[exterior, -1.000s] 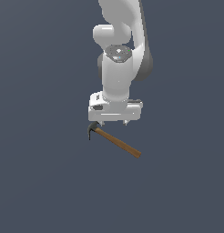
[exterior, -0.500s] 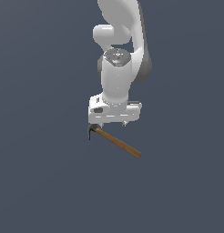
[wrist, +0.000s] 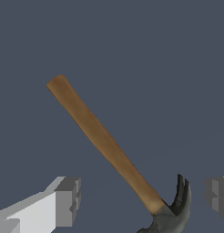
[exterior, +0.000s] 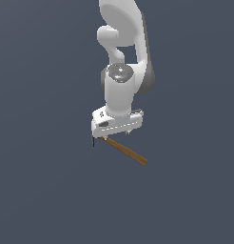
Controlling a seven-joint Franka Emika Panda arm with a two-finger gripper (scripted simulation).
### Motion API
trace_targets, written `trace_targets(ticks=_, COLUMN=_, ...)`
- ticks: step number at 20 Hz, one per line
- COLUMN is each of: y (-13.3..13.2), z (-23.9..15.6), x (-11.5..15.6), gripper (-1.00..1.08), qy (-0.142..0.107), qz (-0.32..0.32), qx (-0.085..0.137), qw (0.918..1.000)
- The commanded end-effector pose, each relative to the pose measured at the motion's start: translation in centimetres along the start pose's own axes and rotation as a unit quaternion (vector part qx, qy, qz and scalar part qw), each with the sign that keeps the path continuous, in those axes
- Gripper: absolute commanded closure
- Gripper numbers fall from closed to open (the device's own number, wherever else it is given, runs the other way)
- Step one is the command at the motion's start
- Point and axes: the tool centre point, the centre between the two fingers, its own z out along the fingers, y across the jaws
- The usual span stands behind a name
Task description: Pick up the object and move it to a goal position.
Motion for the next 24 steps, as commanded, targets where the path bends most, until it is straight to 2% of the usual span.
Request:
trace_targets(ticks=1, y=0.1, z=1.1, x=-0.1, gripper=-0.92, qy=-0.002, qz=-0.032, qx=0.002, qw=0.9995)
trace_targets(ticks=7, y=0.4, z=3.6, x=-0.3, gripper=-0.92, qy=-0.006, qz=-0.11, qx=0.007, qw=0.9939)
trace_targets(ticks=14, y=0.6, z=6.3, x=-0.6, gripper=-0.92, qy=-0.008, qz=-0.193, qx=0.015, qw=0.9811)
trace_targets(ticks=24, y=0.7, z=8.4, x=-1.0, gripper=-0.92, qy=-0.008, qz=-0.257, qx=0.023, qw=0.9662)
